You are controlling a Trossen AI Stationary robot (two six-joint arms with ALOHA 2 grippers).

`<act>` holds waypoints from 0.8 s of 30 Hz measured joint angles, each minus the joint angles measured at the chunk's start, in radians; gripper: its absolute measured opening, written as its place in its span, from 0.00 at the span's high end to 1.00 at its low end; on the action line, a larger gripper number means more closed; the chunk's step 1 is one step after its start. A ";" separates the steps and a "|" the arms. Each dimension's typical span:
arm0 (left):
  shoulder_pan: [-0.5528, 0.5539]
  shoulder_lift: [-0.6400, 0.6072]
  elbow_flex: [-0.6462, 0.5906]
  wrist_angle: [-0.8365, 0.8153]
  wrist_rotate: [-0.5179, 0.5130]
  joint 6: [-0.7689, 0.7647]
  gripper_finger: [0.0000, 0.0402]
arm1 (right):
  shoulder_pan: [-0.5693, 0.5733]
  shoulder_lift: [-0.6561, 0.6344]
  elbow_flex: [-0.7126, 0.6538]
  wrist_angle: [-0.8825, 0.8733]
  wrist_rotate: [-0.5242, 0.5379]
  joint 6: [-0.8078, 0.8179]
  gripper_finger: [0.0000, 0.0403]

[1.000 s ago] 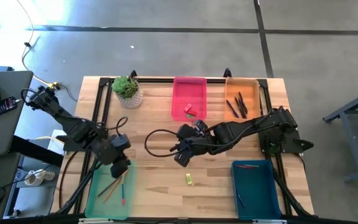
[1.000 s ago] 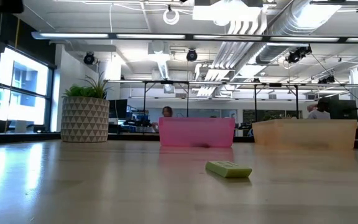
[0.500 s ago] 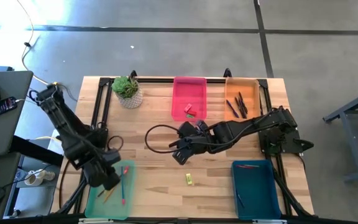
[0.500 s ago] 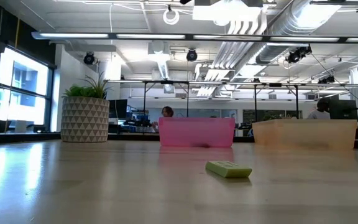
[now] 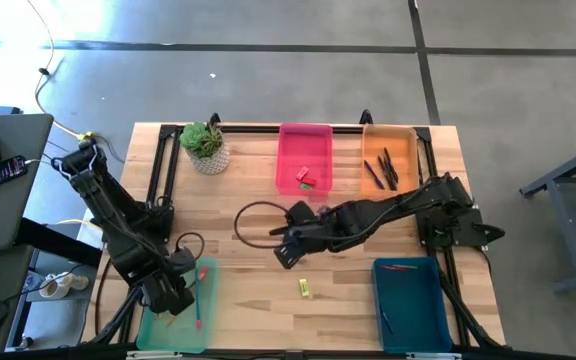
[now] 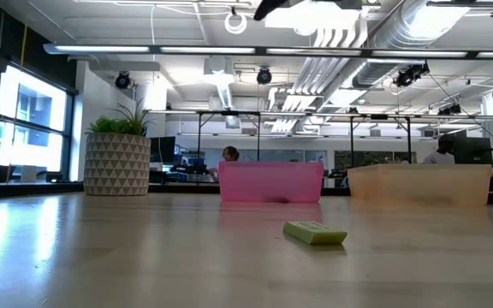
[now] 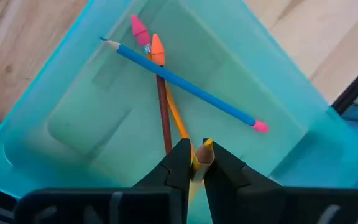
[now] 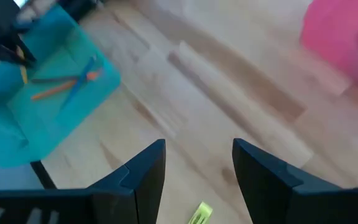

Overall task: Sort crayons/erasers/pens/pencils in bins
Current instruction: Put the yellow pencil into the green bin bin, then put the yellow eraser into the pink bin

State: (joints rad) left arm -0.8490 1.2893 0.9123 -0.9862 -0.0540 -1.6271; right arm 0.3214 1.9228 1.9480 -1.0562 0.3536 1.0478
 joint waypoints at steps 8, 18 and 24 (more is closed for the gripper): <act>0.011 0.021 0.000 0.003 0.018 0.096 0.82 | 0.021 0.095 0.000 -0.011 -0.078 0.109 0.56; 0.031 -0.006 0.002 0.002 0.028 0.217 0.69 | 0.054 0.173 0.000 -0.018 -0.166 0.216 0.56; 0.067 -0.089 0.024 0.003 0.013 0.331 0.68 | 0.072 0.225 0.000 -0.024 -0.232 0.281 0.54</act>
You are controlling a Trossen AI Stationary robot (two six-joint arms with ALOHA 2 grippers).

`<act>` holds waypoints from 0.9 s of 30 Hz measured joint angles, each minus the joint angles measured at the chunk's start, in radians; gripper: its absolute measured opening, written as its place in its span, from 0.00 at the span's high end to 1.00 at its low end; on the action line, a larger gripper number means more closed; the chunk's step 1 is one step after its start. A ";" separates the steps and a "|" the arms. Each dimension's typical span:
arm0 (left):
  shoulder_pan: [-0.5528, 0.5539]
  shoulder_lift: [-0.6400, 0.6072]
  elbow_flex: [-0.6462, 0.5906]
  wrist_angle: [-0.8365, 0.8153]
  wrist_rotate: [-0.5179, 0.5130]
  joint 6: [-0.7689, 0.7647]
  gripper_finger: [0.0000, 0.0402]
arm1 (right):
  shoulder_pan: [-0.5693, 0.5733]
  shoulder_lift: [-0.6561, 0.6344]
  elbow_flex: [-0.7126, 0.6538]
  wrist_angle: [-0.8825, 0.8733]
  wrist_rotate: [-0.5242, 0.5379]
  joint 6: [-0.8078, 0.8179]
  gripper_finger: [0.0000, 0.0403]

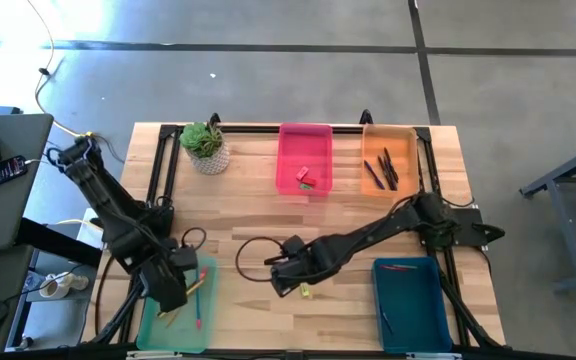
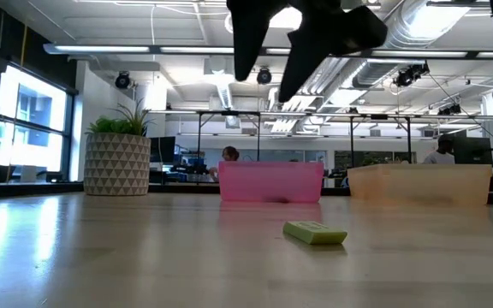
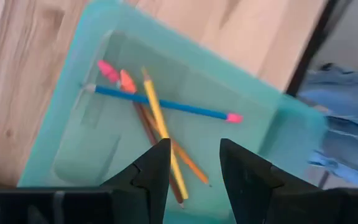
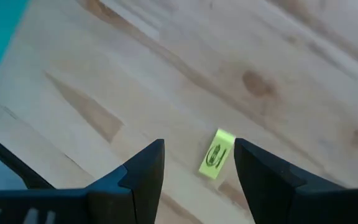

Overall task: Sort crayons/erasers/pens/pencils in bins
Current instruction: Put the yellow eraser into the pink bin

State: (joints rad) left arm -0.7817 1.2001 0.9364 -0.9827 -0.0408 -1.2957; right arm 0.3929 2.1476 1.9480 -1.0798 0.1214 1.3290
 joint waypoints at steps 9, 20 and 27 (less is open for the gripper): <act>0.052 -0.147 0.013 0.001 -0.052 0.155 0.68 | 0.035 0.046 0.000 -0.002 -0.047 0.088 0.44; 0.119 -0.298 0.014 0.001 -0.132 0.242 0.68 | 0.046 0.134 0.000 -0.001 -0.080 0.195 0.44; 0.149 -0.338 0.014 0.002 -0.132 0.295 0.68 | 0.046 0.187 0.000 0.002 -0.100 0.223 0.46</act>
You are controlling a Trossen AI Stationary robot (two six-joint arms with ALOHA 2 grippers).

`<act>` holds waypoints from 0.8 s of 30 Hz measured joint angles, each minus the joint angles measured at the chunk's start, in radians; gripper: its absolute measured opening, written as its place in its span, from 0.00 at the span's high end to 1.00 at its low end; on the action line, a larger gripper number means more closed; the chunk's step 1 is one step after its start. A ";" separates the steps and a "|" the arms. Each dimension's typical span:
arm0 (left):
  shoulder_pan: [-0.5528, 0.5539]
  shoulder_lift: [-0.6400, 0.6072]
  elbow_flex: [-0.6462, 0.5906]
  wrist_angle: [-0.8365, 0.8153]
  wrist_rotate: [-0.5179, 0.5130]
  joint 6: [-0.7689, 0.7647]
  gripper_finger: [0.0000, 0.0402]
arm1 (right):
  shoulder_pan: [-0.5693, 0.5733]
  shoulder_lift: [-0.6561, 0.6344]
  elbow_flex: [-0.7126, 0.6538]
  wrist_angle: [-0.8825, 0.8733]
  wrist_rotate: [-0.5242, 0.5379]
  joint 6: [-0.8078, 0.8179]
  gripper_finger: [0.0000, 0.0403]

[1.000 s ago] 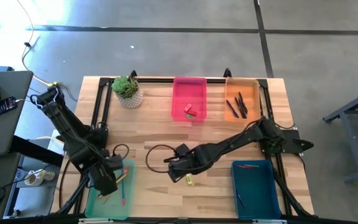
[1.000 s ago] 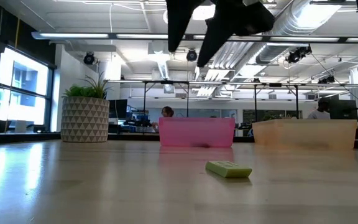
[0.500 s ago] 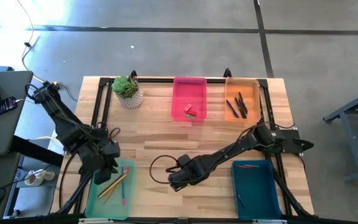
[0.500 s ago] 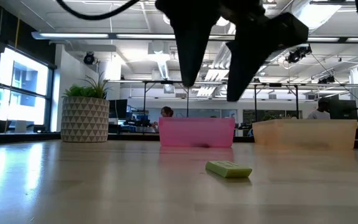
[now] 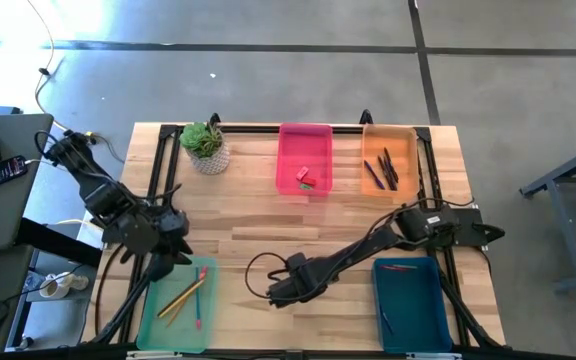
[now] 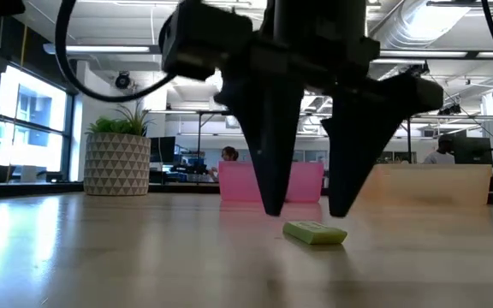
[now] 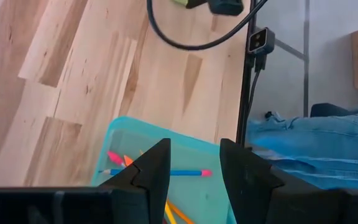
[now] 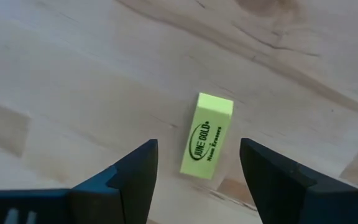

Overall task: Sort crayons/erasers/pens/pencils in bins
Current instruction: Put the yellow eraser into the pink bin

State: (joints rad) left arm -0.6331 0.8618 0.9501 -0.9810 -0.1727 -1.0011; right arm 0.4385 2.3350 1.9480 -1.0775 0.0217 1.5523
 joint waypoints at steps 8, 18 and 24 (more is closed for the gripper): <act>0.021 -0.012 0.000 0.000 0.003 0.051 0.68 | 0.000 0.037 0.001 -0.006 -0.009 0.074 0.54; 0.028 -0.020 0.000 -0.002 0.004 0.120 0.68 | 0.000 0.044 0.003 -0.019 -0.016 0.153 0.72; 0.073 -0.051 0.000 -0.002 0.007 0.170 0.68 | 0.000 0.045 0.003 -0.019 -0.018 0.152 0.84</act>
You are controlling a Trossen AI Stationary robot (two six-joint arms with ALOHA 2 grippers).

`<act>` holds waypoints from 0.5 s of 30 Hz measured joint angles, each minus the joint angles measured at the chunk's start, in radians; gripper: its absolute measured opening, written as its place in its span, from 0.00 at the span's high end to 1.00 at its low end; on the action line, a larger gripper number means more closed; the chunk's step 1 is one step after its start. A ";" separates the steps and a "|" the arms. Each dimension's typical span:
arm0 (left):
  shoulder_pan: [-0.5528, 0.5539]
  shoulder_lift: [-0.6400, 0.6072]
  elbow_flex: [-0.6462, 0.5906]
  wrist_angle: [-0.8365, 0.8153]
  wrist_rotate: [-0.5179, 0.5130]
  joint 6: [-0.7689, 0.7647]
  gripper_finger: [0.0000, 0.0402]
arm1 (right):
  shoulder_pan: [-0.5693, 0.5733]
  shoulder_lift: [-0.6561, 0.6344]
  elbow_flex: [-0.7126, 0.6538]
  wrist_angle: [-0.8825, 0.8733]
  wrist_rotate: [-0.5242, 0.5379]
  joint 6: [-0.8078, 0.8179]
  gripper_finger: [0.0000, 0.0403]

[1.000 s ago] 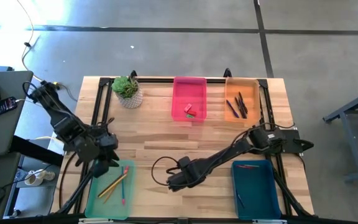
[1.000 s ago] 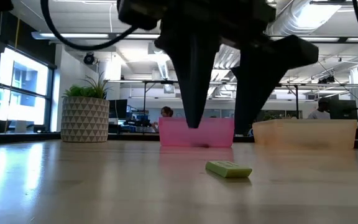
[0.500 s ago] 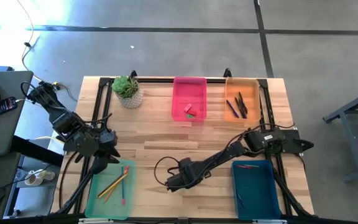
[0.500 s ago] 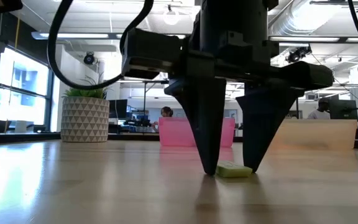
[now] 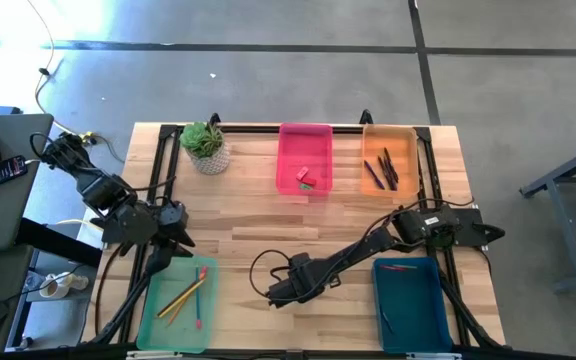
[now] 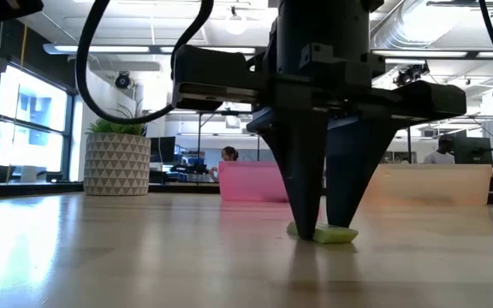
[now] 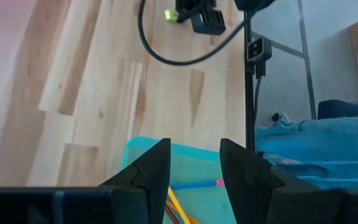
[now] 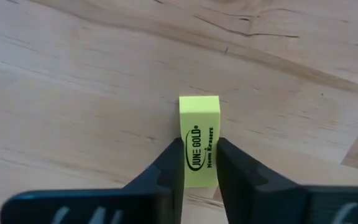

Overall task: Sort crayons/erasers/pens/pencils in bins
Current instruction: Put the yellow eraser into the pink bin

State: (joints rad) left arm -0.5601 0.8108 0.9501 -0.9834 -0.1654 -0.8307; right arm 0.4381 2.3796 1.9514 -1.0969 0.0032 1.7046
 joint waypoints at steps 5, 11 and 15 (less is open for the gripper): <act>0.053 -0.035 0.000 0.000 0.001 0.066 0.68 | 0.000 -0.001 0.000 0.002 0.000 -0.023 0.89; 0.111 -0.072 0.000 -0.001 0.007 0.156 0.68 | 0.001 0.011 0.074 0.008 0.022 -0.073 0.89; 0.146 -0.088 0.000 -0.002 0.007 0.209 0.68 | -0.004 0.007 0.148 -0.006 0.079 -0.114 0.89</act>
State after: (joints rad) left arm -0.4139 0.7229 0.9501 -0.9851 -0.1581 -0.6215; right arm 0.4345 2.3871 2.0992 -1.1031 0.0820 1.5901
